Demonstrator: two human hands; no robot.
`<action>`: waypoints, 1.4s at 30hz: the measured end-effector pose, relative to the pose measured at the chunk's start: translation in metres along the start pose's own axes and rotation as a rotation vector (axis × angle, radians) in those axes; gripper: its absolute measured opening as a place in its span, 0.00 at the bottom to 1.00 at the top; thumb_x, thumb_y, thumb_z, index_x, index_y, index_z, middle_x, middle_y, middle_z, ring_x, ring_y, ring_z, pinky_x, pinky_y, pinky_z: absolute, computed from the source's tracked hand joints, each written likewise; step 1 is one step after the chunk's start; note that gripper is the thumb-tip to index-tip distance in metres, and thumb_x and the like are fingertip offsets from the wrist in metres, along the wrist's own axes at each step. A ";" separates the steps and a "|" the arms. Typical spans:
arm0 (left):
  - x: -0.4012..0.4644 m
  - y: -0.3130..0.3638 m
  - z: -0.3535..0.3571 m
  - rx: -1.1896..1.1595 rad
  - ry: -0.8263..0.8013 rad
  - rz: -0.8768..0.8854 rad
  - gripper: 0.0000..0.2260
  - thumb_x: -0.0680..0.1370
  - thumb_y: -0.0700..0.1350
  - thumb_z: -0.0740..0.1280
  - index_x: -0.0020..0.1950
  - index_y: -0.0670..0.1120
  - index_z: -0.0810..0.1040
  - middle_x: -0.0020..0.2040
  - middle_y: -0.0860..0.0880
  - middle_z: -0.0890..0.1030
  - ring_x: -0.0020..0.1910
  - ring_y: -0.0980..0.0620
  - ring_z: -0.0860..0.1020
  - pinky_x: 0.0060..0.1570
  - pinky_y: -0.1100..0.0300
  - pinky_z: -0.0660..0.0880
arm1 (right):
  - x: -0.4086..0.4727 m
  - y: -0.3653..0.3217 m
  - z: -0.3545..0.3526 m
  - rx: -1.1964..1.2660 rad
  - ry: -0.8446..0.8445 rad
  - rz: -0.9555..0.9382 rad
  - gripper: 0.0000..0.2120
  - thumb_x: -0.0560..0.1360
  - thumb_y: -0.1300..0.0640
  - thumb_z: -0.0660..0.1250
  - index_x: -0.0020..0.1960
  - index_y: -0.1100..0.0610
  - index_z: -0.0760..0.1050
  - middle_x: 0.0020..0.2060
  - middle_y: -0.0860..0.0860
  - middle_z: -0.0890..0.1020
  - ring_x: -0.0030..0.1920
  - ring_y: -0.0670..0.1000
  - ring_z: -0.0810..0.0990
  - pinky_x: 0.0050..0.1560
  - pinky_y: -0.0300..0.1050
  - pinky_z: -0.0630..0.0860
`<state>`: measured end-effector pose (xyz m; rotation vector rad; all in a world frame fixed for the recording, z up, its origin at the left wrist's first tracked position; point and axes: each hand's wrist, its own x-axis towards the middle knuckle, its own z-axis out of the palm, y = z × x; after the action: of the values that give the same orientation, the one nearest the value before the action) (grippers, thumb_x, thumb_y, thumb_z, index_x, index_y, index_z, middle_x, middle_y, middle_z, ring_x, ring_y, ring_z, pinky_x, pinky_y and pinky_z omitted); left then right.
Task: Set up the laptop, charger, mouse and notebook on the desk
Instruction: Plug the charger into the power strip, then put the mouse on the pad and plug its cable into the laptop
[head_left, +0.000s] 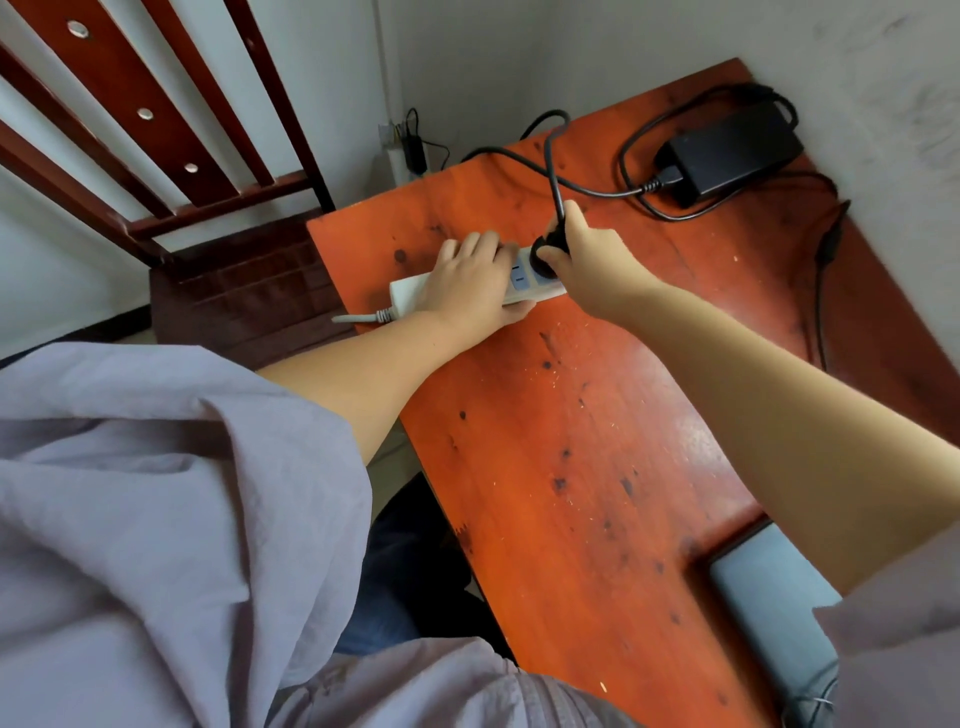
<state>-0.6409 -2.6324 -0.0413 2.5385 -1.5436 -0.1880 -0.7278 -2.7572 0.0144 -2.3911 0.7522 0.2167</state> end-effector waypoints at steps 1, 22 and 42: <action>0.000 0.000 0.000 -0.005 -0.004 -0.003 0.29 0.74 0.60 0.62 0.69 0.44 0.66 0.60 0.44 0.73 0.61 0.44 0.70 0.60 0.51 0.64 | -0.003 0.002 0.004 0.030 0.028 0.004 0.08 0.78 0.56 0.58 0.52 0.60 0.63 0.43 0.63 0.78 0.38 0.59 0.75 0.38 0.56 0.75; -0.048 0.043 -0.042 -0.002 -0.010 0.193 0.19 0.77 0.54 0.62 0.64 0.45 0.70 0.59 0.45 0.74 0.60 0.44 0.71 0.58 0.50 0.67 | -0.161 0.069 -0.019 0.310 0.362 0.360 0.11 0.78 0.56 0.58 0.60 0.55 0.69 0.37 0.52 0.81 0.37 0.51 0.78 0.33 0.40 0.71; -0.093 0.349 0.030 -0.013 -0.544 1.008 0.21 0.79 0.55 0.57 0.68 0.45 0.67 0.63 0.44 0.73 0.64 0.43 0.70 0.60 0.49 0.68 | -0.420 0.166 0.057 0.263 0.957 1.155 0.10 0.75 0.59 0.64 0.55 0.58 0.75 0.54 0.56 0.75 0.57 0.57 0.71 0.55 0.50 0.71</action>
<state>-0.9921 -2.7100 0.0029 1.4432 -2.7534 -0.7538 -1.1666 -2.6350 0.0204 -1.4386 2.3435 -0.5855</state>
